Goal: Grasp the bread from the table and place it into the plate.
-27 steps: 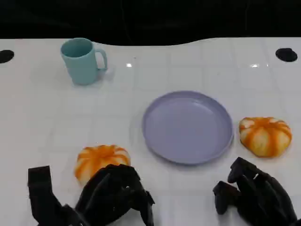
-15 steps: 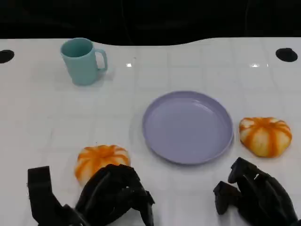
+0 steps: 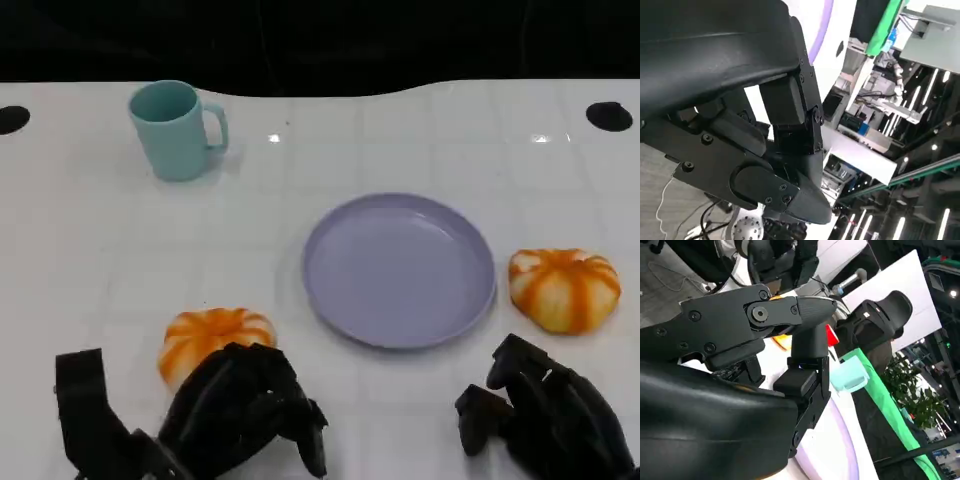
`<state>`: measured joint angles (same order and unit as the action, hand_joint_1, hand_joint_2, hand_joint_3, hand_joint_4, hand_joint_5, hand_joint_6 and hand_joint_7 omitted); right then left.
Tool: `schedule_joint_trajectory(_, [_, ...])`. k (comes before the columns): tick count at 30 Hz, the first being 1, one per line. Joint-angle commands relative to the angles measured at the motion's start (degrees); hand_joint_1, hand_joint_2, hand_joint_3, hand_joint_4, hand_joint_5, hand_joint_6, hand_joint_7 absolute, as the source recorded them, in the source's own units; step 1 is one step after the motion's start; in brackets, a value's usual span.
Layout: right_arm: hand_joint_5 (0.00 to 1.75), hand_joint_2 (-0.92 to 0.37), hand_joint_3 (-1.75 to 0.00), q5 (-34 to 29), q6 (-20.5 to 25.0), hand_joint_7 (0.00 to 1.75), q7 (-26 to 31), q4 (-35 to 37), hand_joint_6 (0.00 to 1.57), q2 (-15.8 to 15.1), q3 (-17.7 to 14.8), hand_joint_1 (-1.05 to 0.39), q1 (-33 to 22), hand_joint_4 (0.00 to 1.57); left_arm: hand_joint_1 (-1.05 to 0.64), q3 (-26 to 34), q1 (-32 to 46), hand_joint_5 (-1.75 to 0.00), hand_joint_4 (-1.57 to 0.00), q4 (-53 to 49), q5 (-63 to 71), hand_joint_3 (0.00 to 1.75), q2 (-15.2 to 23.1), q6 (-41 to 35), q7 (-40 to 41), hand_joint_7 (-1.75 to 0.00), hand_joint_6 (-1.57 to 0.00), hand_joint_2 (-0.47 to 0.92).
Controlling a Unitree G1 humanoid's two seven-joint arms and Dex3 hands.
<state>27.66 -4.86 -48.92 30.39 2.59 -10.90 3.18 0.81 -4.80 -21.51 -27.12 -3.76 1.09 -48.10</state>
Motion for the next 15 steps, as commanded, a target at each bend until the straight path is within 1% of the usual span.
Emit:
schedule_joint_trajectory(1, [1.72, -0.92, -0.23, 0.5, -0.4, 1.45, -0.3, -0.3, 0.66, -0.8, -0.4, -0.55, 0.0, 0.75, -0.9, 1.7, 0.0, -0.77, -1.38, 2.4, -0.5, 0.02, 0.8, 2.2, 0.3, -0.26, -1.43, 0.85])
schedule_joint_trajectory(7, [1.71, -0.92, -0.24, 0.7, -0.1, 1.46, -0.4, -0.7, 0.66, -0.6, -0.2, -0.54, -0.3, 0.76, -0.91, 3.3, -0.5, -0.69, -1.28, 5.7, -1.9, 0.01, 0.9, 4.1, -0.2, -0.18, -1.33, 0.88])
schedule_joint_trajectory(8, [1.71, -0.92, -0.24, 0.5, -0.3, 1.46, -0.2, -0.9, 0.66, -0.6, -0.2, -0.54, -0.4, 0.76, -0.92, 3.4, -0.6, -0.67, -1.27, 6.2, -0.8, 0.01, 1.2, 5.6, 0.7, -0.16, -1.32, 0.88])
schedule_joint_trajectory(10, [1.71, -0.92, -0.24, 0.4, -0.4, 1.47, -0.1, -1.1, 0.65, -0.5, -0.1, -0.54, -0.6, 0.76, -0.97, 3.4, -0.9, -0.63, -1.25, 6.3, 3.4, 0.02, 2.1, 11.9, 2.5, -0.12, -1.27, 0.9])
schedule_joint_trajectory(12, [1.7, -0.92, -0.25, 0.6, -0.4, 1.47, -0.4, -1.0, 0.64, -0.5, -0.1, -0.54, -0.6, 0.75, -1.0, 3.1, -1.2, -0.69, -1.17, 5.7, 7.0, 0.06, 3.0, 17.2, 3.8, -0.08, -1.2, 0.92])
schedule_joint_trajectory(13, [1.7, -0.92, -0.25, 0.5, -0.3, 1.46, -0.2, -1.2, 0.64, -0.5, 0.0, -0.54, -0.8, 0.75, -1.01, 3.0, -1.5, -0.72, -1.12, 5.7, 9.5, 0.08, 4.1, 19.8, 5.1, -0.06, -1.16, 0.92])
schedule_joint_trajectory(15, [1.69, -0.92, -0.25, 0.3, -0.3, 1.46, 0.1, -1.6, 0.65, -0.5, 0.1, -0.55, -1.0, 0.75, -1.02, 2.7, -1.5, -0.82, -0.97, 6.5, 14.6, 0.1, 6.5, 23.7, 7.7, -0.02, -1.06, 0.92])
